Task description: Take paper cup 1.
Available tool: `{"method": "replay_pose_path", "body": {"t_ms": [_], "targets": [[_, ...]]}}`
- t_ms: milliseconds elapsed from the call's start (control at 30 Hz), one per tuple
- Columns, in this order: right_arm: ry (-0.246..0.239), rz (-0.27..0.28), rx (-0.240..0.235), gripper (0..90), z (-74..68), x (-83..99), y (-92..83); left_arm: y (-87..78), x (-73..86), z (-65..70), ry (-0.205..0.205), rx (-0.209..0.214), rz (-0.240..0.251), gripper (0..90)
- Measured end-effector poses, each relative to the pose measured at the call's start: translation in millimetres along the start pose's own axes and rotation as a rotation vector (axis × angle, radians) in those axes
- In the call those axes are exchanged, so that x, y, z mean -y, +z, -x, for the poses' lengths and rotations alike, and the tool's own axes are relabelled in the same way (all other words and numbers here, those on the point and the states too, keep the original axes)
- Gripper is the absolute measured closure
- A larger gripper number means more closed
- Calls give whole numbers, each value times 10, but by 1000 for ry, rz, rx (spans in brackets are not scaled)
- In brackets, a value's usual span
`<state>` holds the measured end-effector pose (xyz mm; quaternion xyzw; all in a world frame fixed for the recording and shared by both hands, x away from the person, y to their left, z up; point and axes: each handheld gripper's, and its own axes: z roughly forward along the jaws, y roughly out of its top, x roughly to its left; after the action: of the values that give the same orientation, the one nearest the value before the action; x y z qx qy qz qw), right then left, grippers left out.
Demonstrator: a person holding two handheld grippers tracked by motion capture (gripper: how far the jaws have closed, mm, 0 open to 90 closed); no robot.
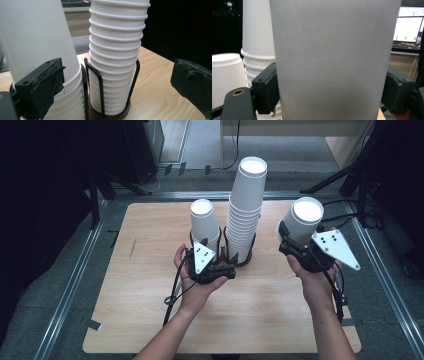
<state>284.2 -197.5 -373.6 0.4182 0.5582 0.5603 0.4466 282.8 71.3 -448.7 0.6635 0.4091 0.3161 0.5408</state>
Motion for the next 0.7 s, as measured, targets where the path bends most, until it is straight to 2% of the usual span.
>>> {"method": "replay_pose_path", "body": {"t_ms": [200,333,533,700], "targets": [[-32,-20,-8,171,-56,166,-47,-170,76,-85,-14,2,0,0],[-51,-33,-20,171,-96,257,-81,-264,127,-101,-2,20,-20,0],[-84,-55,-34,170,-141,385,-133,-382,201,-138,-7,46,-33,0],[-149,-81,-45,169,-201,524,-174,-421,242,-207,-6,60,-53,0]]}}
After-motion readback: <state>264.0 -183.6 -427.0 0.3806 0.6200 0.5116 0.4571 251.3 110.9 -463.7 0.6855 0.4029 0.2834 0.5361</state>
